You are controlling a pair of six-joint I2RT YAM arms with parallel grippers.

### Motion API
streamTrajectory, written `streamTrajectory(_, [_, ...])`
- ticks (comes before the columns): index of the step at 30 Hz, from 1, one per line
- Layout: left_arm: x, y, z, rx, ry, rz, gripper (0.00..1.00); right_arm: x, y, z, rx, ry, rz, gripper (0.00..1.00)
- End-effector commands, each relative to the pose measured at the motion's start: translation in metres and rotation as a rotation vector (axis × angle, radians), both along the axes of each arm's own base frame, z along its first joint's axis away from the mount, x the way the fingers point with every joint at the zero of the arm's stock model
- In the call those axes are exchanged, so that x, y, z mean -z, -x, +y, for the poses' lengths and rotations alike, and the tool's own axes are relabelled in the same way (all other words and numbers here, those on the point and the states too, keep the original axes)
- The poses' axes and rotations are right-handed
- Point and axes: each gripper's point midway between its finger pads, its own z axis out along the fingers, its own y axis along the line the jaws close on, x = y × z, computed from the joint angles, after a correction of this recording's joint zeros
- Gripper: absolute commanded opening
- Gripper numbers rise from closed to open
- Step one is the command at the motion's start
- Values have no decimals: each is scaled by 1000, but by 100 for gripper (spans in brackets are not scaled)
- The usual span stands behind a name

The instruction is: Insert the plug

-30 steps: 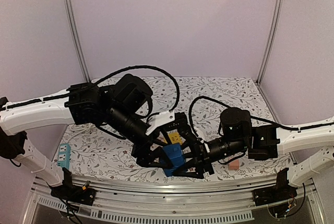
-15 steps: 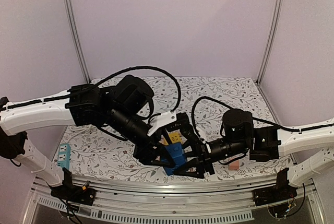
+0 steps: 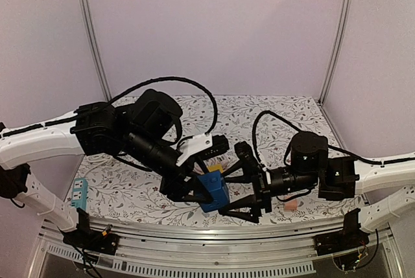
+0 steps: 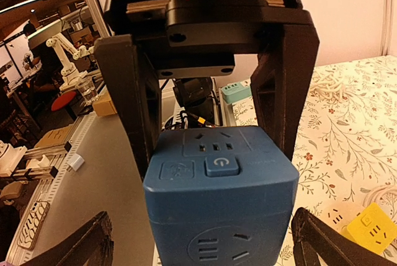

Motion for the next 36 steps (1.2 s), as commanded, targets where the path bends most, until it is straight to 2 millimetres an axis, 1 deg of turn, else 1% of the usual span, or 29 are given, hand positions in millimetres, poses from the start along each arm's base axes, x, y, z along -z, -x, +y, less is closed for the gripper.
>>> streamTrajectory(1, [-4,-5,13,-21,-2,-62,0,-3,-5,-4,47,-15,-2,99])
streamTrajectory(6, [-4,-17,22,-74,-8,-133,0,-6,-13,-8,104,-12,-2,99])
streamTrajectory(9, [2,-28,26,-110,-19,-196,0,-9,-21,-12,157,-22,-6,99])
streamTrajectory(13, [14,-54,34,-199,-67,-304,0,-16,-32,-22,238,-46,-15,99])
streamTrajectory(15, [19,-60,36,-206,-89,-328,0,-20,-37,-29,282,-62,-19,99])
streamTrajectory(17, [22,-71,40,-243,-114,-384,0,-26,-40,-37,316,-90,-25,99])
streamTrajectory(20, [27,-94,51,-336,-163,-469,0,-36,-43,-50,354,-138,-32,99])
streamTrajectory(23, [41,-112,60,-393,-232,-494,0,-46,-43,-61,375,-181,-32,99])
streamTrajectory(25, [53,-120,62,-405,-289,-492,0,-49,-43,-66,384,-202,-30,99])
streamTrajectory(28, [66,-132,62,-411,-344,-443,0,-54,-42,-72,393,-227,-22,99])
streamTrajectory(30, [71,-137,61,-388,-357,-391,0,-56,-42,-72,390,-235,-14,99])
streamTrajectory(33, [77,-141,60,-337,-387,-379,0,-56,-40,-70,376,-232,0,99])
streamTrajectory(36, [90,-145,61,-284,-431,-363,0,-55,-40,-70,377,-226,9,99])
